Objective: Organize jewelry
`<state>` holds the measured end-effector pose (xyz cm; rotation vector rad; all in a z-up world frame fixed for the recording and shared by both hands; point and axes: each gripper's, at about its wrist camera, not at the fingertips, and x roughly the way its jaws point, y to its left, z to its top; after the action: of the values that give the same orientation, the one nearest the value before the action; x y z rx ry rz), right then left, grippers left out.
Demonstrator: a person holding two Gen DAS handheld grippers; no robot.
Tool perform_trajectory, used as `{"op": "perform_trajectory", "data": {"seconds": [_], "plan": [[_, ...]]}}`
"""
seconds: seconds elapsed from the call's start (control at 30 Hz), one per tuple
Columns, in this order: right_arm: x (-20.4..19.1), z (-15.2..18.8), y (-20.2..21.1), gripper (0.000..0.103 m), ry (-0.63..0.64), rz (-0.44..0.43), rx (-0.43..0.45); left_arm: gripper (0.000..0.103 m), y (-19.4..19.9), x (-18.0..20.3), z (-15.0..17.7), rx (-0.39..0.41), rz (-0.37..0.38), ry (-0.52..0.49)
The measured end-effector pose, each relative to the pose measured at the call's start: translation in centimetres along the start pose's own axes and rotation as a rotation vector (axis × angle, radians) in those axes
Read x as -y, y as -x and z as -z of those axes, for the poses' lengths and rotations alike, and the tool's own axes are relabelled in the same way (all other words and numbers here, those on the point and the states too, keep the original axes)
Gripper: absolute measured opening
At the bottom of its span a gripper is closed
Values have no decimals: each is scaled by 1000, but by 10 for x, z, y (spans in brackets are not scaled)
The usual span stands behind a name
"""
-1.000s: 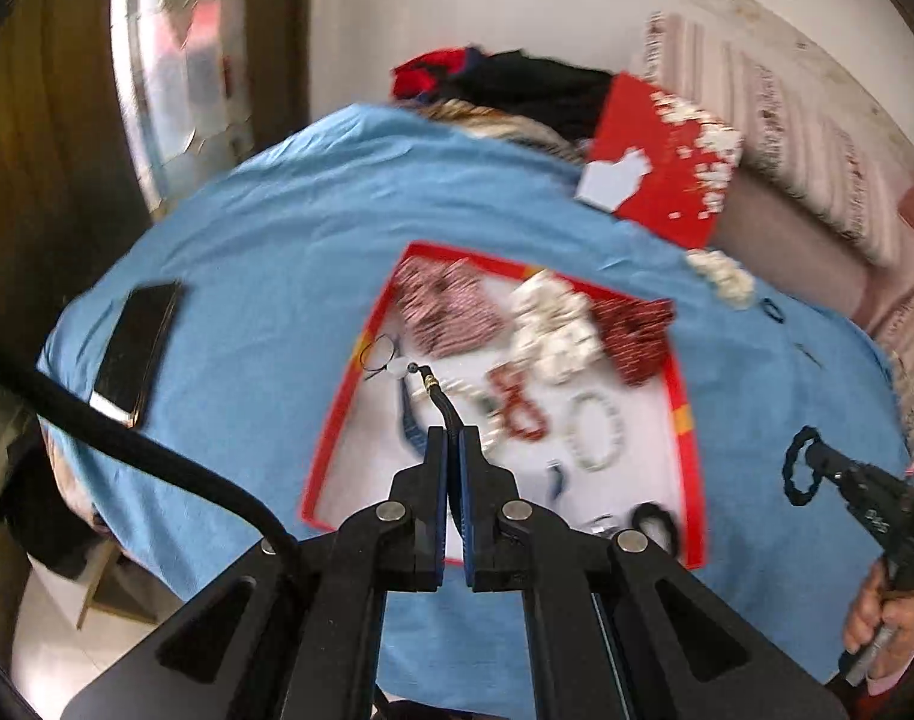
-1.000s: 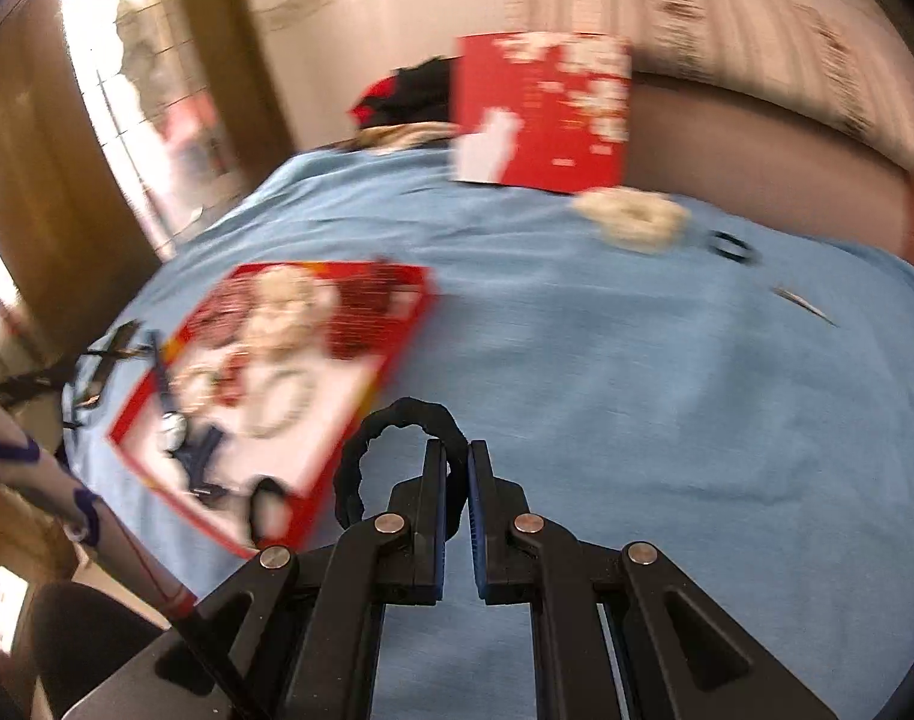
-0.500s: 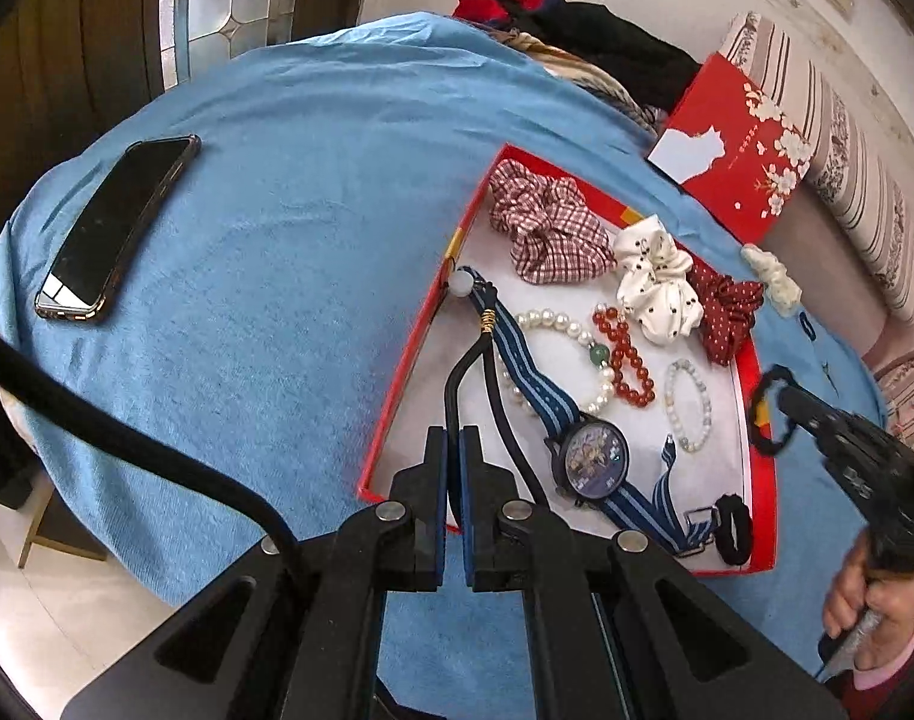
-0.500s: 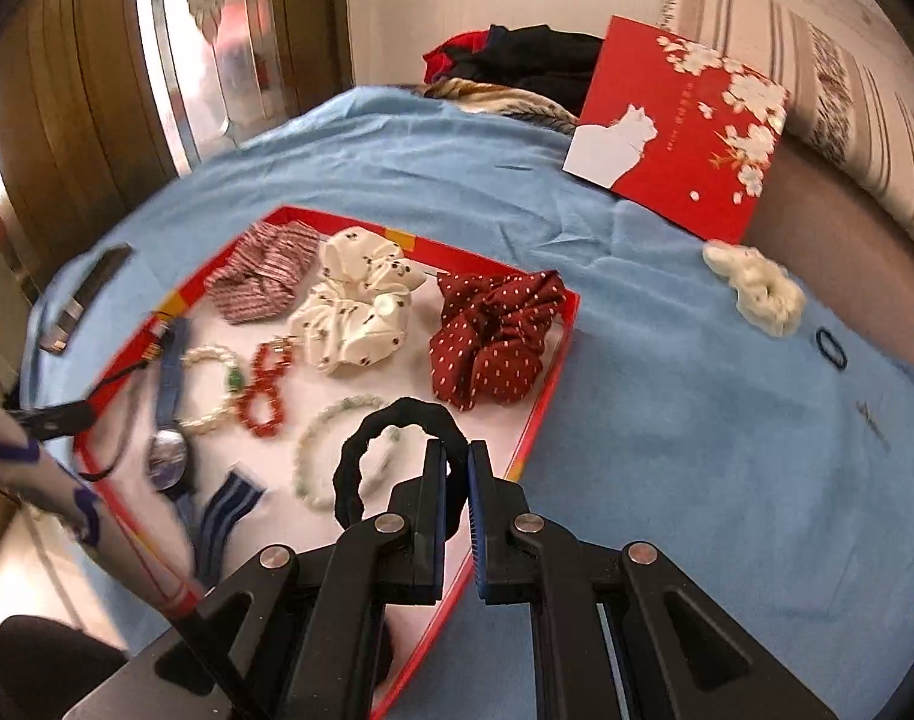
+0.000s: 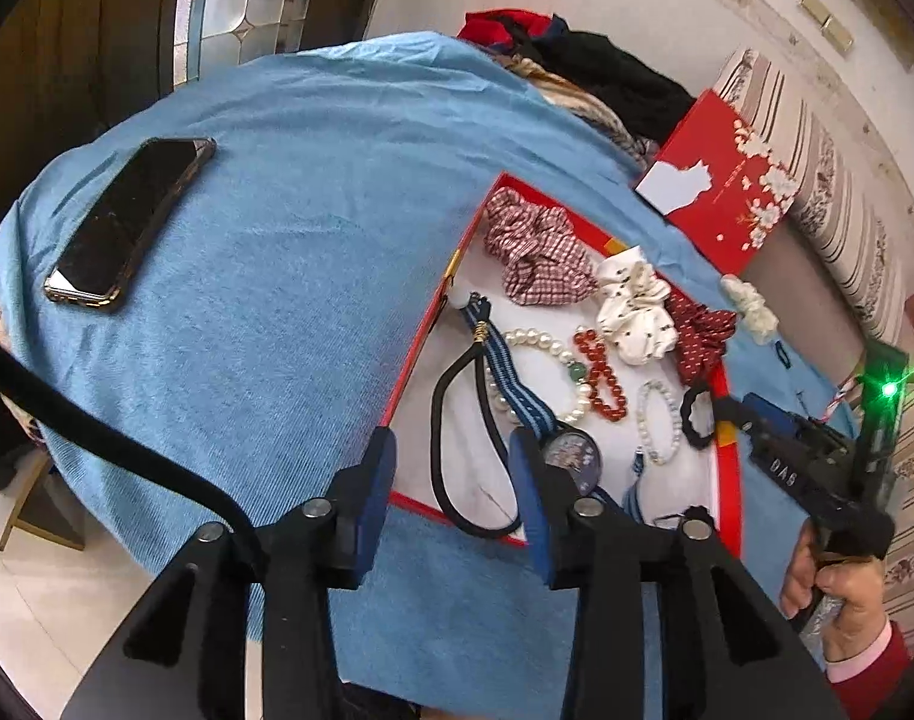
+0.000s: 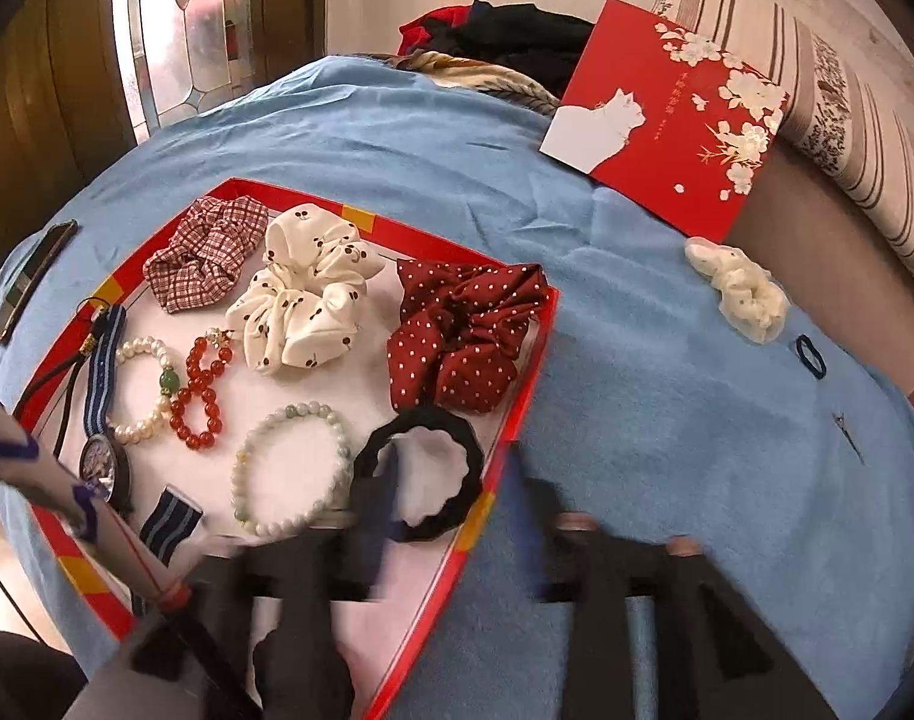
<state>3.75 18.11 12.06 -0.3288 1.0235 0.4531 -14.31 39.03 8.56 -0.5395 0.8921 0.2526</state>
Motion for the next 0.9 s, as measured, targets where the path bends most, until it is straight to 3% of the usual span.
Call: {"op": "perform_trajectory", "data": {"seconds": [0.3,0.43,0.6,0.8,0.9], "plan": [[18,21,30,58,-74,-44,15,55,55,18,15,111,-45,-24],[35,52,54,62,-128,-57,9,62,80,29,25,164,-74,-22],[59,98,75,64,-230,-95,-22,65,93,47,38,172,-86,-36],[76,141,103,64,-273,-38,-18,68,102,75,66,177,-82,-47],[81,153,116,66,-261,13,13,68,105,94,83,198,-119,-56]]}}
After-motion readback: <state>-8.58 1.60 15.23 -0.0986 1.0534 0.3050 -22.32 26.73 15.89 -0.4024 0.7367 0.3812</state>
